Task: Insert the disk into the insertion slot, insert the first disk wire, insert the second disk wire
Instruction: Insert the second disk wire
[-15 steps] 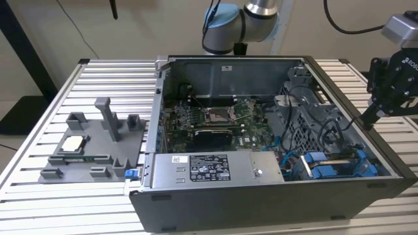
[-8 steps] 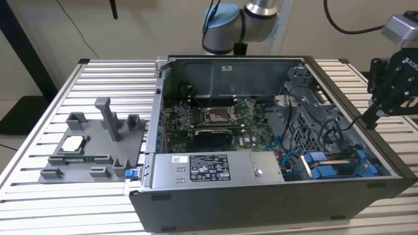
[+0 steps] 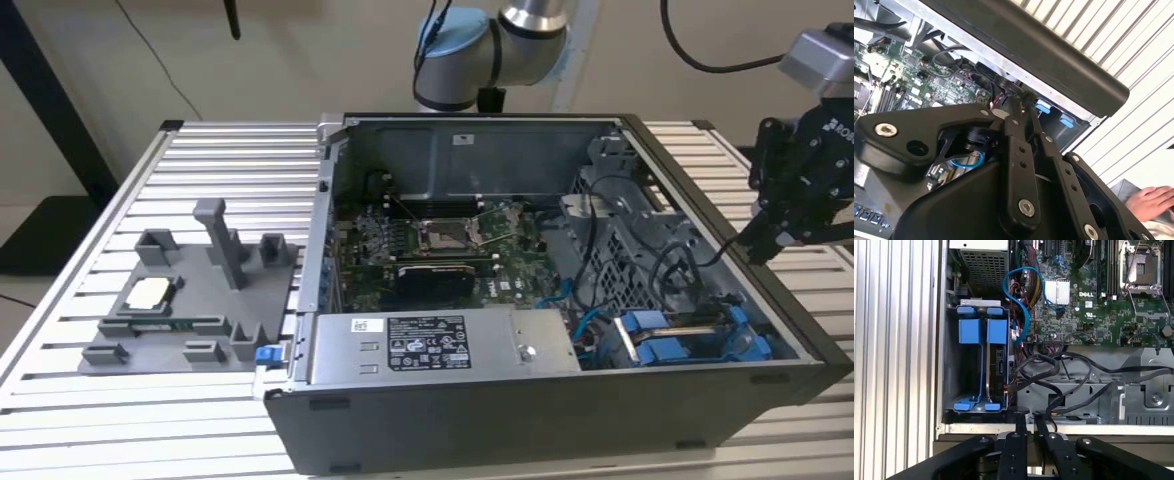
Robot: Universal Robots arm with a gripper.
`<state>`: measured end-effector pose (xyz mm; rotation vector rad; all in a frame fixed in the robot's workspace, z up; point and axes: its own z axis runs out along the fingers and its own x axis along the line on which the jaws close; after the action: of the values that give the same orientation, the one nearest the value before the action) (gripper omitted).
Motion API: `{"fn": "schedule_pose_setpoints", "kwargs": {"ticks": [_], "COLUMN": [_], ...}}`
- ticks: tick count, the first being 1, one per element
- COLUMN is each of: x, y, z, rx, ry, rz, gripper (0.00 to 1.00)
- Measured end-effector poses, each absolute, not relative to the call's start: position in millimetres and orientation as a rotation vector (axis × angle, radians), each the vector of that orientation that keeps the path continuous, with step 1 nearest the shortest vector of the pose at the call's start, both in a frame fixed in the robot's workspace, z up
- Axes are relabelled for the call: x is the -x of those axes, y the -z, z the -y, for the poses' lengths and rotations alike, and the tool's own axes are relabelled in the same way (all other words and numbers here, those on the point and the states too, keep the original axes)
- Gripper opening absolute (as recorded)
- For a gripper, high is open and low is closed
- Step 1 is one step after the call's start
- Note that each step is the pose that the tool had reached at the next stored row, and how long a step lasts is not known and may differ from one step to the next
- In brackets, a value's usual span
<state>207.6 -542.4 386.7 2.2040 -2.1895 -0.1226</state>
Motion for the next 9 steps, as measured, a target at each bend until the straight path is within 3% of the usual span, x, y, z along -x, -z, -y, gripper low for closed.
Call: {"fn": "schedule_pose_setpoints", "kwargs": {"ticks": [1,9], "x": [-208.1,-213.2], "y": [-386.7,-384.7], "z": [542.4,542.4], "rx": [-2.203,-2.198], "ry": [0.119,0.109], "rz": [2.188,2.185], "gripper": [0.25,0.25]}}
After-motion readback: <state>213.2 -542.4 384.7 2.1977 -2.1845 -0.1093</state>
